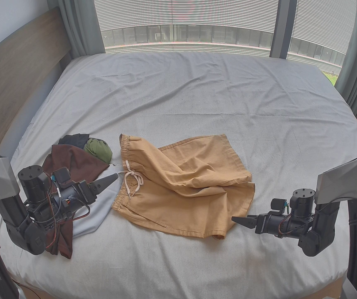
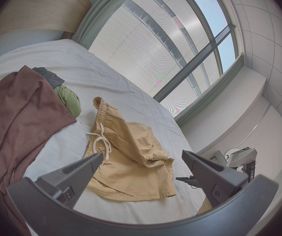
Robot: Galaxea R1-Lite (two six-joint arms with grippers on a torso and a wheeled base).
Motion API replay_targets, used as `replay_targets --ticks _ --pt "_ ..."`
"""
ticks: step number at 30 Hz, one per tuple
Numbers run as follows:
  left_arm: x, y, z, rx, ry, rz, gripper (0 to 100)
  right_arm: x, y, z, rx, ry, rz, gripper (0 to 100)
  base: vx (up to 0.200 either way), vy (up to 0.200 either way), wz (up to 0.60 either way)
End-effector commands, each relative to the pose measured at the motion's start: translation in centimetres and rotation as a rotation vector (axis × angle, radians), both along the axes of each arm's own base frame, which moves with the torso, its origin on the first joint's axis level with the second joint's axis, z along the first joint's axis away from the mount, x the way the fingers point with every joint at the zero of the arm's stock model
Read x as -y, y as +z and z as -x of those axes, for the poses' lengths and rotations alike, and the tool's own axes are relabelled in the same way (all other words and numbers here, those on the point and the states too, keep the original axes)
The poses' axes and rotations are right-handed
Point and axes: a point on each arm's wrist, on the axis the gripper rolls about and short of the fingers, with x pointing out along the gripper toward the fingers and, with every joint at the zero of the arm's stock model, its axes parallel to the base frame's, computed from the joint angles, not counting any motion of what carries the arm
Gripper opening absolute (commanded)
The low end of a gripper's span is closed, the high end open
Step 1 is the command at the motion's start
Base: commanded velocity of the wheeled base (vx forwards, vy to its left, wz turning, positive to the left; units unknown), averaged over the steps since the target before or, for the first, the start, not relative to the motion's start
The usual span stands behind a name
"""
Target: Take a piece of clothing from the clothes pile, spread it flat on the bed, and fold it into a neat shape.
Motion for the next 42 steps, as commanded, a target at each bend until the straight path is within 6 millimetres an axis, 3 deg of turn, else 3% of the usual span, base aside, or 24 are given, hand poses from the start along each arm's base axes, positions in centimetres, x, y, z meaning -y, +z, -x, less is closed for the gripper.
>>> replay_targets --ticks 1,13,24,35,42 --pt "0.0 -0.2 0.0 -0.006 0.000 0.000 100 0.2 -2.4 -1.0 -0.028 -0.015 0.011 100 0.000 0.000 0.00" --pt "0.0 -0.1 0.0 -0.003 0.000 0.000 100 -1.4 -4.4 -3.6 0.010 -0.041 0.000 100 0.000 0.000 0.00" --pt "0.0 -0.1 -0.1 -0.004 0.000 0.000 100 -3.2 -3.9 -2.9 -0.030 0.000 -0.052 100 0.000 0.000 0.00" --pt "0.0 -0.1 -0.1 -0.003 0.000 0.000 100 -2.7 0.8 0.0 -0.046 0.111 -0.113 100 0.000 0.000 0.00" --pt "0.0 -0.1 -0.1 -0.001 0.000 0.000 100 -1.8 3.2 0.9 -0.048 0.122 -0.164 100 0.000 0.000 0.00"
